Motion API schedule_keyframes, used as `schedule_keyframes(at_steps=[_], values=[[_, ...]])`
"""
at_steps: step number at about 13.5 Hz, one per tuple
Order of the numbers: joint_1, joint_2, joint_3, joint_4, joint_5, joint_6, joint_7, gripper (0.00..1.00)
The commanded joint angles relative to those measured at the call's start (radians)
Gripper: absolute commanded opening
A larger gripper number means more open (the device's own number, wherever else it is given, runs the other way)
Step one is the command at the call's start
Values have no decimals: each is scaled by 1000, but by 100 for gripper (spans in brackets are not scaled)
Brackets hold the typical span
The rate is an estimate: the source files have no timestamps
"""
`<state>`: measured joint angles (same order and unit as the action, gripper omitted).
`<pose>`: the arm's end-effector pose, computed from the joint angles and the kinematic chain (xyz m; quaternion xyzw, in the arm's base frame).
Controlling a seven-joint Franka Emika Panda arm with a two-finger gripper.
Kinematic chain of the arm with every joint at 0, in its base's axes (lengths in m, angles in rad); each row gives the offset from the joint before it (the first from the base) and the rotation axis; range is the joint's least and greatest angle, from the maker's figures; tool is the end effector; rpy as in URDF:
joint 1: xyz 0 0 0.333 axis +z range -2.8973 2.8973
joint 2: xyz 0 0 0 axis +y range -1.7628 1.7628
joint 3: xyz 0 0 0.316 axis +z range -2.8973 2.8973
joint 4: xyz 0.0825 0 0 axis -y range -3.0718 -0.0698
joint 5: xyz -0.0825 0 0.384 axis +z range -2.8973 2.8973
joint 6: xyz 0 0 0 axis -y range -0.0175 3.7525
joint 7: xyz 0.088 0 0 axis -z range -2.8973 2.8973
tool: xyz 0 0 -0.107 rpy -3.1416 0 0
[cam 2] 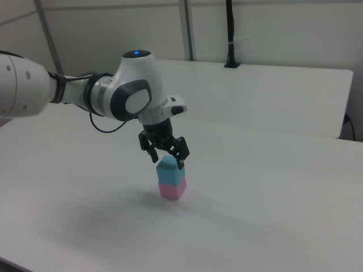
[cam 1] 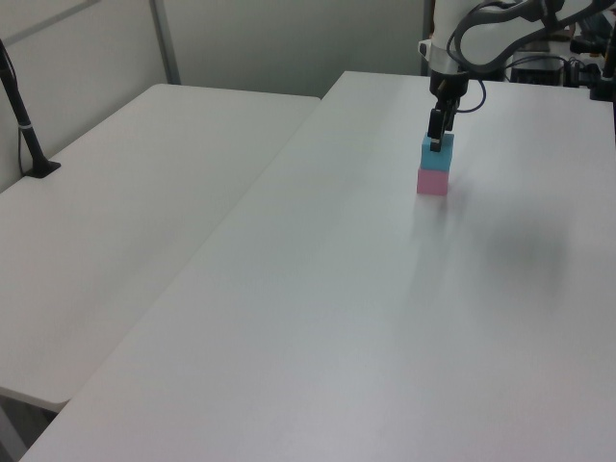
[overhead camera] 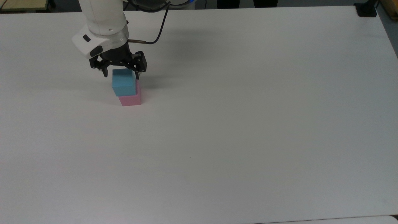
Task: Put blue cube on pink cube
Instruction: 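Open the gripper and raise it away from the stack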
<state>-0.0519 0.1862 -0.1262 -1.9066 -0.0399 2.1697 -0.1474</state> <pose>0.6001 -0.1064 0.4093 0.9988 -0.0032 0.0339 0.0345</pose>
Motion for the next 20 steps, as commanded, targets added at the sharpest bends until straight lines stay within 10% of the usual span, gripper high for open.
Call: schedule_keyframes(at_steps=[1, 9, 20], values=[[4, -40, -7, -12, -15, -2, 5, 100], [0, -168, -10, 420, 38, -693, 69, 100], [-3, -237, -7, 411, 101, -692, -77, 100]])
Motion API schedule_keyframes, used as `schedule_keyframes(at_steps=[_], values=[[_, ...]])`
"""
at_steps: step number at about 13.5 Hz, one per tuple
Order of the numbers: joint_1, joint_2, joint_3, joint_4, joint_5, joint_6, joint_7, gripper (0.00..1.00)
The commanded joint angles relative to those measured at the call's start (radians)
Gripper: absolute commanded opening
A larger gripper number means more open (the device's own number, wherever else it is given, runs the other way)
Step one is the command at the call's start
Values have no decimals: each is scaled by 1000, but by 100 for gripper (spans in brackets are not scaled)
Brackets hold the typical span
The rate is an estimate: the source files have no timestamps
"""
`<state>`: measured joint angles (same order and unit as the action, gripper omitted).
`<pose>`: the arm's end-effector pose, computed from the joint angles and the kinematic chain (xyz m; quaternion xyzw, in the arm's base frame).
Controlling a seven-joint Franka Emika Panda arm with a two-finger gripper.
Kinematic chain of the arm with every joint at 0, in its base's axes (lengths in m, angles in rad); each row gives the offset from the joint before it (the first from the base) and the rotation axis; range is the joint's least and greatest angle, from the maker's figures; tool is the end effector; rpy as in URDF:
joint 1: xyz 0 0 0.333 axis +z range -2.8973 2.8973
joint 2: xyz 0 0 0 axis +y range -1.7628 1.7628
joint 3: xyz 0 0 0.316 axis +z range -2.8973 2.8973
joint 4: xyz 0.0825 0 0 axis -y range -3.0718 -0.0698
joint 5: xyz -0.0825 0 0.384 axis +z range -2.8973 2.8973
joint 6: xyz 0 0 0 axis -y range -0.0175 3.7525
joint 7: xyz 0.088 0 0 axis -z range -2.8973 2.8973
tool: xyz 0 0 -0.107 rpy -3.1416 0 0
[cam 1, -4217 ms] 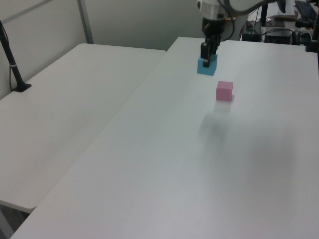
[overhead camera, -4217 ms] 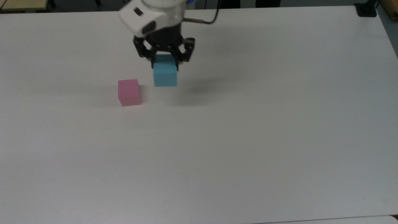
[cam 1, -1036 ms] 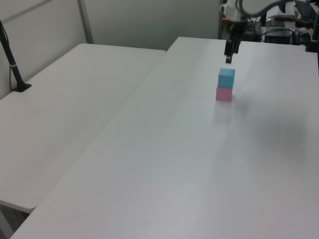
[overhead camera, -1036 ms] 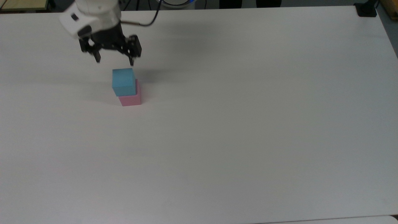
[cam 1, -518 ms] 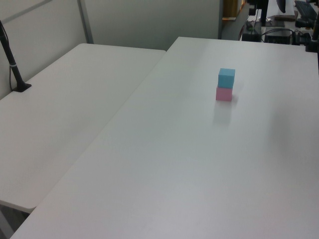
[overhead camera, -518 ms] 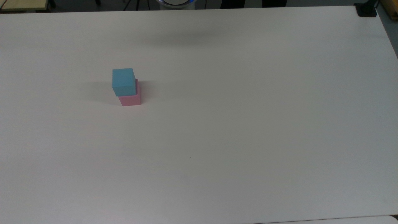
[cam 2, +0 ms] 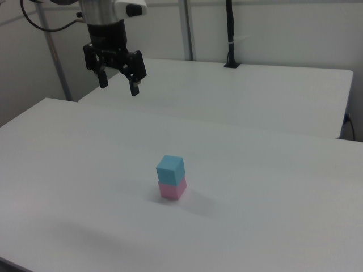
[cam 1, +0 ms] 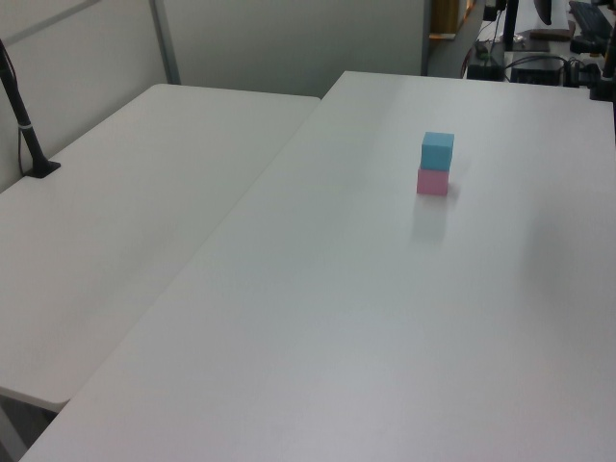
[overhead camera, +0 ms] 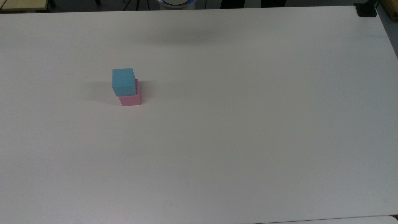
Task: Put blue cube on pink cube
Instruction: 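Open the gripper and raise it away from the stack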
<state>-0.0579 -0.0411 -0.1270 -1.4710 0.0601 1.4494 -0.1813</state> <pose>0.5202 -0.0919 0.6825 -0.9994 -0.0022 -0.0153 0.0301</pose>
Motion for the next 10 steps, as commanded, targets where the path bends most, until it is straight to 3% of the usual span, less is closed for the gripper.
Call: schedule_keyframes(at_steps=[1, 5, 10], values=[[3, -10, -8, -25, 3, 26, -43, 100], [4, -10, -13, -26, 12, 25, 42, 100], [4, -10, -16, -25, 3, 28, 36, 100]])
